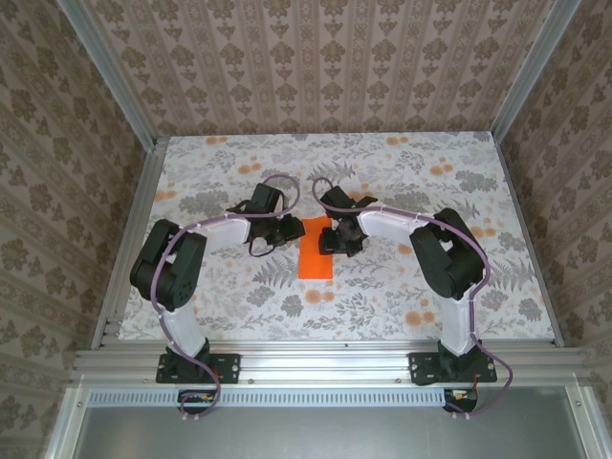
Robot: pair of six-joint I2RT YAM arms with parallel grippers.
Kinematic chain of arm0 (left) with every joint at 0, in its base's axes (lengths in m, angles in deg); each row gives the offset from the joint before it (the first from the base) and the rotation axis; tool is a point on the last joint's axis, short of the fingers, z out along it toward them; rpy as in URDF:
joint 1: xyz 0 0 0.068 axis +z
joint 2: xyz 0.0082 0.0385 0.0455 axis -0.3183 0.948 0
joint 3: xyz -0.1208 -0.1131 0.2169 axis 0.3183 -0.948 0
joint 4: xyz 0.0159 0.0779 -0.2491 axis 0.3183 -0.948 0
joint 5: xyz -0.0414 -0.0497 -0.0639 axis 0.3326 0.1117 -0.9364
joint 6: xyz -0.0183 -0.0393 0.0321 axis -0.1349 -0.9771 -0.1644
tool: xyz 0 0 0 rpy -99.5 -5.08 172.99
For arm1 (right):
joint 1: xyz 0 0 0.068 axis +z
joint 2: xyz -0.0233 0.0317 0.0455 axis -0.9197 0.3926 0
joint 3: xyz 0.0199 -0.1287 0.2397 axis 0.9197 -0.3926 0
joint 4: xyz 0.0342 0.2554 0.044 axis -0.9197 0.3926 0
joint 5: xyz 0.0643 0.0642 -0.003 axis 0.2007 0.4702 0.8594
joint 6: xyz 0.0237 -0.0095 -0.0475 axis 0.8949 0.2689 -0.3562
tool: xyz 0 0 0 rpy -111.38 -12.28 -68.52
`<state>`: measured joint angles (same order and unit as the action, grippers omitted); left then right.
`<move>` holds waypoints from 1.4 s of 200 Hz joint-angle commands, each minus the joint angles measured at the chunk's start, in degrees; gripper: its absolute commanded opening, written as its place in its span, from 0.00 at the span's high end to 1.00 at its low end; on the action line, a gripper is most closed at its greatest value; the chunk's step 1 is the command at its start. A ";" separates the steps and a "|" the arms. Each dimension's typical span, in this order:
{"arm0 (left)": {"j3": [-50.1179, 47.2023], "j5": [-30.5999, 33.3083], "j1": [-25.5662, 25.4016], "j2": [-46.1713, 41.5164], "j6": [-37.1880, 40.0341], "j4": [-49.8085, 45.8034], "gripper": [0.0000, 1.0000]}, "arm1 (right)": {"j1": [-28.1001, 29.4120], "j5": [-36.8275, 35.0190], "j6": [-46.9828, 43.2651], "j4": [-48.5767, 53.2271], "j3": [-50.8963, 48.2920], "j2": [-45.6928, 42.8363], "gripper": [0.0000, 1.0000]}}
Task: Fold a paper plane with a square sheet of paper (pick it up from the middle)
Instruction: Hold the square sheet of paper at the center of the table.
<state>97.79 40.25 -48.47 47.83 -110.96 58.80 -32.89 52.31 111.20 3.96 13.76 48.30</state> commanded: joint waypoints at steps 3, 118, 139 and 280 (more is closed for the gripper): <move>0.35 0.28 0.12 0.12 -0.39 -0.08 0.74 | -0.34 -1.75 -1.76 2.44 -1.55 4.83 0.50; 0.65 -2.23 -0.19 1.35 -0.31 0.82 0.76 | -0.31 -2.06 0.75 3.10 -0.40 6.65 0.50; 0.97 -2.95 -0.45 2.16 -0.38 1.07 0.76 | -0.33 -2.00 0.50 3.02 -0.49 6.65 0.50; 3.68 -3.42 -1.91 6.33 0.27 -1.27 0.85 | -0.23 -1.89 0.13 2.70 -0.75 6.52 0.50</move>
<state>100.48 36.38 -50.04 52.73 -110.96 59.70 -32.89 52.31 111.68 5.60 15.31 49.37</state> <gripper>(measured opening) 0.158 0.497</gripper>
